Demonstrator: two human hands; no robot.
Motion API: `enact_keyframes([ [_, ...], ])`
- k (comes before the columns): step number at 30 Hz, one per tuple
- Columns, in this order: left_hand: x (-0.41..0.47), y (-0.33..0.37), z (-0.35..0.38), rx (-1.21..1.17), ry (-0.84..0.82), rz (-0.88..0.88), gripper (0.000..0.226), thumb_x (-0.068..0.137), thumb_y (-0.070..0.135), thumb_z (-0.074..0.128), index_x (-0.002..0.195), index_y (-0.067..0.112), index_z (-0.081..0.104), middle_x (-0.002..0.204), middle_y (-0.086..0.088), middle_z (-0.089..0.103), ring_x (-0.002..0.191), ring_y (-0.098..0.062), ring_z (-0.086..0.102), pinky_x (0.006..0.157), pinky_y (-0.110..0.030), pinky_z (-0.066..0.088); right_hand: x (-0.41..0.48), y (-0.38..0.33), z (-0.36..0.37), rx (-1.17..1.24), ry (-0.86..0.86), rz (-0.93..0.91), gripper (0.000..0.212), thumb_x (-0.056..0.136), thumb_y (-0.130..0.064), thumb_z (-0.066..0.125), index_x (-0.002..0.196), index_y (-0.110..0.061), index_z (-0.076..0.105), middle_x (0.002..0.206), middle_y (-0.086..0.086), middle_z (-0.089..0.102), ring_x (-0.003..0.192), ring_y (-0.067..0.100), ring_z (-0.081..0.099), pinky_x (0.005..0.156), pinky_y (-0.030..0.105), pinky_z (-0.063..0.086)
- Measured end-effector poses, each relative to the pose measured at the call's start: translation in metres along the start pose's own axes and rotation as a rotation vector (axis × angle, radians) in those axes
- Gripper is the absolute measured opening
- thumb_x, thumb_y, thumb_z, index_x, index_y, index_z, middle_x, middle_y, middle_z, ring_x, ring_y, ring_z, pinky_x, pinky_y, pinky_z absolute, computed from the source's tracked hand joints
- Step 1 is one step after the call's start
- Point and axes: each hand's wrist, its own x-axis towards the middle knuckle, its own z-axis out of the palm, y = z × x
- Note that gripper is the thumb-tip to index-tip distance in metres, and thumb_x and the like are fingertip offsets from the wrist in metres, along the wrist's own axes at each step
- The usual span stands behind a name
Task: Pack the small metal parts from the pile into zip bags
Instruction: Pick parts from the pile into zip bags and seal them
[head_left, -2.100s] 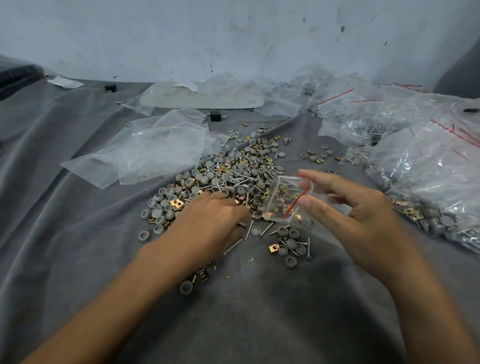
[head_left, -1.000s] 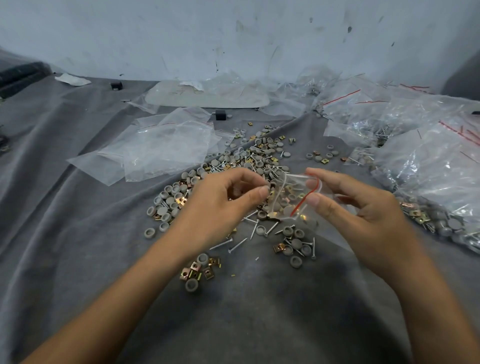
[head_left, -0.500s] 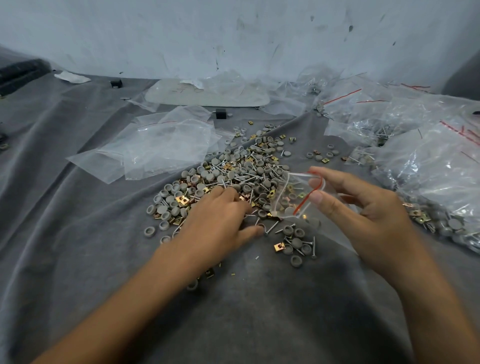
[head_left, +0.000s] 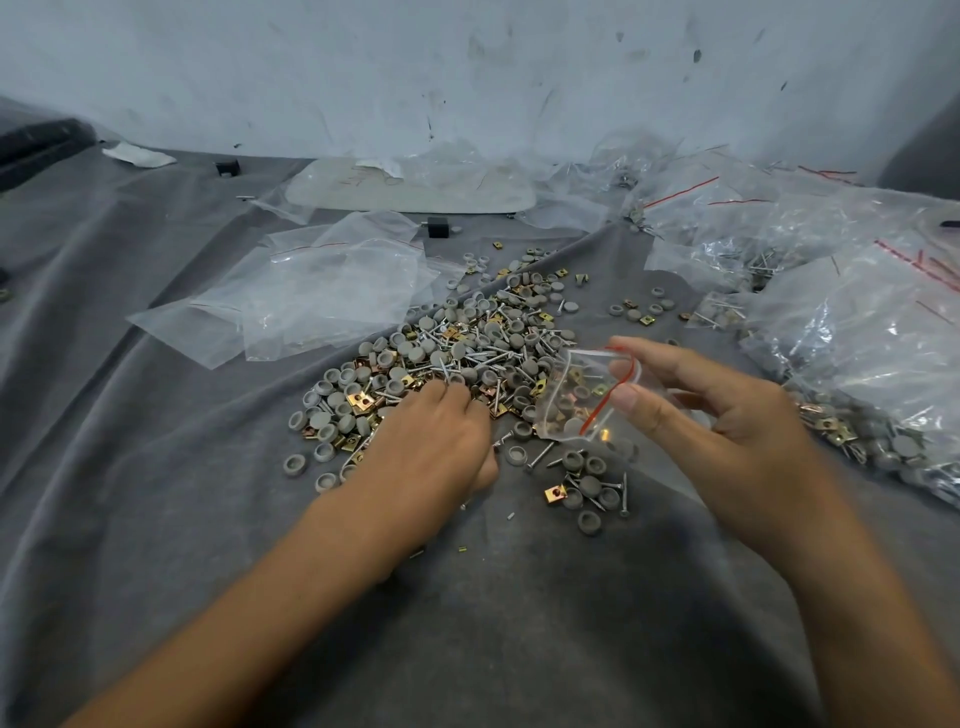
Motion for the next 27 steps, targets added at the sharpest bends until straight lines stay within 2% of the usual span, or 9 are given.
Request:
enact_keyframes([
  [7, 0.002, -0.004, 0.002, -0.017, 0.003, 0.008, 0.03, 0.103, 0.033, 0.033, 0.115, 0.015, 0.052, 0.115, -0.004, 0.052, 0.106, -0.02, 0.046, 0.094, -0.033, 0.037, 0.0, 0.0, 0.002, -0.006, -0.005, 0.001, 0.036, 0.081, -0.055, 0.062, 0.117, -0.052, 0.066, 0.109, -0.034, 0.07, 0.108, -0.005, 0.066, 0.097, 0.031, 0.05],
  [14, 0.001, -0.026, -0.018, -0.503, 0.175, -0.059, 0.017, 0.095, 0.043, 0.042, 0.094, 0.029, 0.052, 0.095, 0.013, 0.049, 0.094, -0.012, 0.045, 0.082, -0.032, 0.04, 0.0, 0.004, 0.002, -0.022, -0.005, -0.003, 0.033, 0.084, -0.055, 0.063, 0.117, -0.054, 0.066, 0.109, -0.033, 0.071, 0.106, -0.006, 0.066, 0.093, 0.029, 0.052],
  [19, -0.003, -0.014, -0.036, -0.607, 0.221, 0.032, 0.015, 0.09, 0.047, 0.045, 0.09, 0.034, 0.053, 0.091, 0.019, 0.048, 0.091, -0.005, 0.043, 0.078, -0.025, 0.035, -0.001, 0.001, 0.005, -0.03, -0.022, -0.007, 0.033, 0.084, -0.055, 0.063, 0.117, -0.055, 0.066, 0.109, -0.036, 0.069, 0.105, -0.01, 0.064, 0.09, 0.026, 0.048],
  [24, -0.005, -0.001, -0.035, -0.575, 0.193, 0.066, 0.019, 0.093, 0.048, 0.048, 0.097, 0.033, 0.059, 0.097, 0.018, 0.049, 0.096, -0.004, 0.042, 0.084, -0.027, 0.038, -0.002, -0.002, 0.006, -0.047, -0.038, -0.014, 0.033, 0.082, -0.054, 0.062, 0.116, -0.055, 0.064, 0.107, -0.042, 0.067, 0.102, -0.016, 0.062, 0.084, 0.006, 0.043],
  [27, -0.005, -0.003, -0.036, -0.593, 0.229, 0.057, 0.024, 0.092, 0.051, 0.046, 0.1, 0.033, 0.062, 0.096, 0.02, 0.05, 0.095, -0.002, 0.043, 0.081, -0.025, 0.036, -0.002, -0.004, 0.006, -0.047, -0.038, -0.011, 0.034, 0.083, -0.05, 0.063, 0.117, -0.054, 0.064, 0.106, -0.043, 0.066, 0.102, -0.016, 0.062, 0.081, 0.004, 0.042],
])
